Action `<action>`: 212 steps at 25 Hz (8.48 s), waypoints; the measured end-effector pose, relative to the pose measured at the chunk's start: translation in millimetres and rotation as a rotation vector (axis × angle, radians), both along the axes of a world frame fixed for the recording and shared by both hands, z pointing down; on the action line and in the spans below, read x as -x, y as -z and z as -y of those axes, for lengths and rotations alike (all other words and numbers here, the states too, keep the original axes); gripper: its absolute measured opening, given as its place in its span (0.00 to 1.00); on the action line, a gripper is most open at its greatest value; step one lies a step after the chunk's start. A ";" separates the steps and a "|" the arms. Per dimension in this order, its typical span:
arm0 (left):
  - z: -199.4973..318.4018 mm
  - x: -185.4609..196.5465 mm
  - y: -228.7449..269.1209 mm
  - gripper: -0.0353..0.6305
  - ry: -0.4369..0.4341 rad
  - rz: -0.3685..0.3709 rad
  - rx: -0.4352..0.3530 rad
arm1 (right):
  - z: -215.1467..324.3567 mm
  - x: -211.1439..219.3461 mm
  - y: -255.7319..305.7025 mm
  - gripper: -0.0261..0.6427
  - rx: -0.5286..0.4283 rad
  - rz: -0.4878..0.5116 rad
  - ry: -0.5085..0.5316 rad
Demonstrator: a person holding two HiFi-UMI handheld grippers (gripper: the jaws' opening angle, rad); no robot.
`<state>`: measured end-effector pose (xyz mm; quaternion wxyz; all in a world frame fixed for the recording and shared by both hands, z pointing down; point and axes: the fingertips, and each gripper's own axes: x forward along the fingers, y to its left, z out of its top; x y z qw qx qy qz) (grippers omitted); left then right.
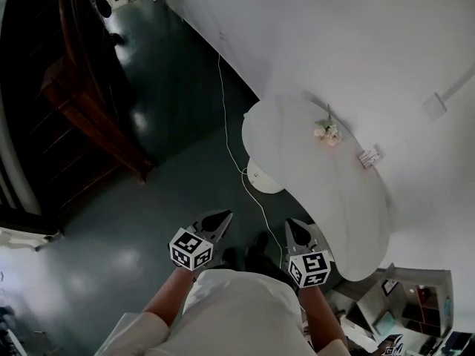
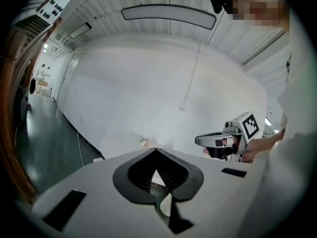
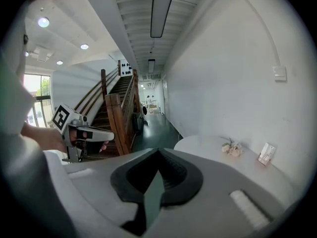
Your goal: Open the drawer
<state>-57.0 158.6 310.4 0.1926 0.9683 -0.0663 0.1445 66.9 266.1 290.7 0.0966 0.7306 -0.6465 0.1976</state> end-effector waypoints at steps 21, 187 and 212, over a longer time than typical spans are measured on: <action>41.8 -111.1 -84.5 0.06 0.111 0.053 0.026 | 67.7 -99.4 -108.0 0.06 0.185 0.068 0.242; 159.4 -82.5 -529.0 0.21 -0.114 0.224 0.134 | 151.3 36.5 -469.7 0.06 0.510 0.218 0.279; 144.8 -27.6 -499.5 0.32 -0.045 0.324 0.162 | 164.4 56.2 -424.7 0.06 0.473 0.220 0.303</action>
